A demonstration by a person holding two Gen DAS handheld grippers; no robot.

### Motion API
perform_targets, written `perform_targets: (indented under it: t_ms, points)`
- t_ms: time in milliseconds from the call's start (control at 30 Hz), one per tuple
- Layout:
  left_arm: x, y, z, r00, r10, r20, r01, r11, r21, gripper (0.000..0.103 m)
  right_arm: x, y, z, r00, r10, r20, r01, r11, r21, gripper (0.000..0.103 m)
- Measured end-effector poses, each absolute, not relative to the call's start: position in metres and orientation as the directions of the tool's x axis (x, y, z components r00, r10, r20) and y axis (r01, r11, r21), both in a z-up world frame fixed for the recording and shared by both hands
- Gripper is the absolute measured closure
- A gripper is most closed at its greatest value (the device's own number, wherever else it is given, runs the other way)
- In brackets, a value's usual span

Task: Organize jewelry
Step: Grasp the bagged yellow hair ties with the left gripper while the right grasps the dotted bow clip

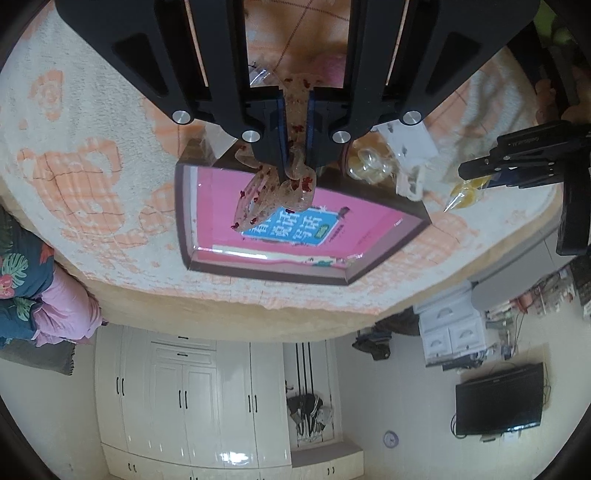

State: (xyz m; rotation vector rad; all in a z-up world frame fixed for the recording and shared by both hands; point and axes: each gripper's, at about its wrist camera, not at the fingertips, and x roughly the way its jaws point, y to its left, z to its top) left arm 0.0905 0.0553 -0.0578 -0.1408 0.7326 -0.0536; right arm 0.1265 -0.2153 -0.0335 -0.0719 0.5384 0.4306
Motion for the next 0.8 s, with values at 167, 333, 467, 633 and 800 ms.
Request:
perform_targets:
  t_ms: [167, 333, 467, 633, 800]
  points:
    - [0.097, 0.058, -0.04, 0.774, -0.094, -0.626, 0.005, 0.99, -0.144, 0.068, 0.125, -0.233, -0.018, 0.801, 0.362, -0.477, -0.386, 0.921, 0.05, 0.095]
    - [0.113, 0.057, -0.026, 0.796, -0.102, -0.597, 0.015, 0.989, -0.15, 0.068, 0.129, -0.25, -0.009, 0.826, 0.334, -0.454, -0.349, 0.936, 0.052, 0.095]
    - [0.128, 0.054, -0.022, 0.802, -0.114, -0.586, 0.028, 0.988, -0.155, 0.068, 0.136, -0.261, -0.004, 0.841, 0.308, -0.445, -0.316, 0.947, 0.057, 0.095]
    - [0.154, 0.044, -0.021, 0.798, -0.134, -0.588, 0.054, 0.987, -0.152, 0.068, 0.15, -0.267, -0.002, 0.856, 0.271, -0.44, -0.287, 0.957, 0.032, 0.095]
    - [0.178, 0.035, -0.023, 0.79, -0.147, -0.595, 0.072, 0.986, -0.149, 0.068, 0.167, -0.265, -0.003, 0.859, 0.254, -0.445, -0.275, 0.961, 0.02, 0.095]
